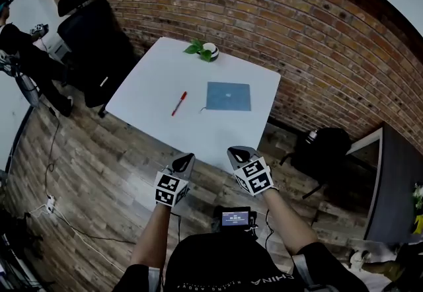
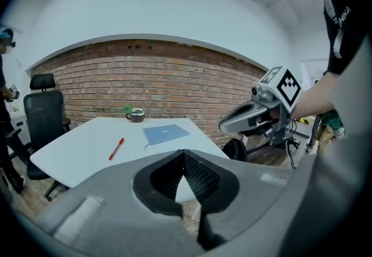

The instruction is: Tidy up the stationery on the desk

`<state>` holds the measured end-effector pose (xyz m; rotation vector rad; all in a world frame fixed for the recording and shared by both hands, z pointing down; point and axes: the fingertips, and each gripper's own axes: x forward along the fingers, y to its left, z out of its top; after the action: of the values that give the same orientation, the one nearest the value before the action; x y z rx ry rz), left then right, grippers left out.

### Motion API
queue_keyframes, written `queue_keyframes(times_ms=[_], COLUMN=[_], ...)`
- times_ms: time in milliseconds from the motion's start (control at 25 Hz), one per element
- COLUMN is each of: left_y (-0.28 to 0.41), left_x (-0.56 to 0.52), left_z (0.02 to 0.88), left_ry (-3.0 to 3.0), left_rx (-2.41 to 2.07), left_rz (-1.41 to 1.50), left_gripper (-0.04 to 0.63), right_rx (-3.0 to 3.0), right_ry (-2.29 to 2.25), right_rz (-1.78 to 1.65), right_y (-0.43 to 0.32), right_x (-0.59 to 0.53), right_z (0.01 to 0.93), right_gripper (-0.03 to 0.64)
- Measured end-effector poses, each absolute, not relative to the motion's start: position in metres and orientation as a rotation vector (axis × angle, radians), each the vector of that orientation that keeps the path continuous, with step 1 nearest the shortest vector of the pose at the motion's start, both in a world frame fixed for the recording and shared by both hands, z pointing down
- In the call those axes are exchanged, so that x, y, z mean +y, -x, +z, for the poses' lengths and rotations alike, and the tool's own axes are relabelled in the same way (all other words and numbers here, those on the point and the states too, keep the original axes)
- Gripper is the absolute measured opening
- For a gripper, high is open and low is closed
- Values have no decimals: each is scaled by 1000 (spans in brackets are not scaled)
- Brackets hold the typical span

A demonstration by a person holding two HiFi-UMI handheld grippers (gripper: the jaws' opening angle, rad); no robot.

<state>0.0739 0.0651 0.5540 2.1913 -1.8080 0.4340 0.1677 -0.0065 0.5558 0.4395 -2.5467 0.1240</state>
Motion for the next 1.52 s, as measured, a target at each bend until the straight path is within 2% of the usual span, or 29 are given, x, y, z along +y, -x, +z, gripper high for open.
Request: queue_keyframes(times_ms=[640,1520], left_y=[-15,115], left_x=[16,-82], left_z=[564,569], left_ry=[-2133,-2342], left_rx=[-1832,-1559], left_rz=[428,455], left_gripper=[6,6], right_rx=[-2513,-2406], right_ry=[-411,-722], right_rz=[137,248], right_y=[-120,-8], right_x=[-60,-130], right_z=[569,570], right_gripper=[9,9])
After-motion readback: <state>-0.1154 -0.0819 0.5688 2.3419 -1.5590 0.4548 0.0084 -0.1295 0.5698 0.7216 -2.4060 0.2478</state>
